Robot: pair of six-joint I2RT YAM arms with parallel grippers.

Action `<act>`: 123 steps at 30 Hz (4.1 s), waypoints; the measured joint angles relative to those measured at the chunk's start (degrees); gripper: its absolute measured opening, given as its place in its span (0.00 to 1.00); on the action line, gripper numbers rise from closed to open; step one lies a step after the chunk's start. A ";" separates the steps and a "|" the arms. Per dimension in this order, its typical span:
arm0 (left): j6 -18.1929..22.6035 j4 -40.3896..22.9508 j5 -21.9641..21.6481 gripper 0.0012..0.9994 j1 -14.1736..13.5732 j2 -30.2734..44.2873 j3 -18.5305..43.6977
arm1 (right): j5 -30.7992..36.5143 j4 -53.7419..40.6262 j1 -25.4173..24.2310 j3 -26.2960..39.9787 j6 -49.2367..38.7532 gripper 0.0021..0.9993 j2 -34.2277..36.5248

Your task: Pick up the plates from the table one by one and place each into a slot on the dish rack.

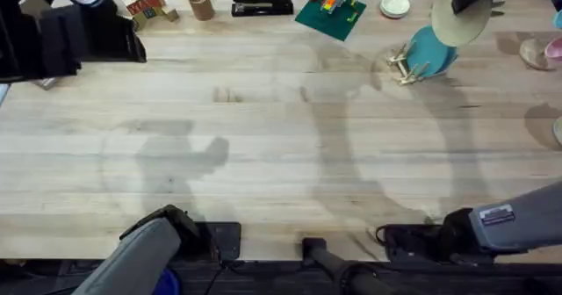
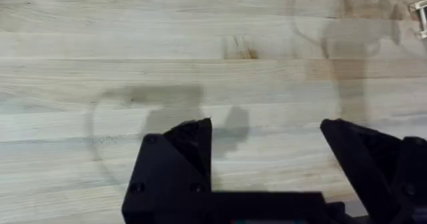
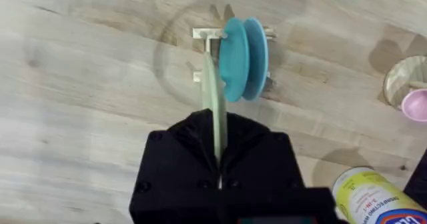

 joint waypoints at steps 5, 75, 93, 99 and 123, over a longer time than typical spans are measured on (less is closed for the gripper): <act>0.00 -0.01 0.00 1.00 0.00 0.00 0.00 | 0.00 0.66 0.00 0.00 0.00 0.03 0.53; 0.00 -0.01 0.00 1.00 0.00 0.00 0.00 | 0.48 4.61 -1.01 0.00 0.00 0.03 17.90; 0.00 -0.01 0.00 1.00 -0.02 0.01 0.00 | 0.44 4.58 -1.07 0.00 0.02 0.16 19.78; 0.00 -0.01 0.00 1.00 0.00 0.00 0.00 | 0.53 4.54 -1.07 0.00 0.01 0.14 19.78; 0.00 0.01 0.00 1.00 0.00 0.00 0.00 | 6.90 1.41 0.09 4.04 0.48 0.30 19.62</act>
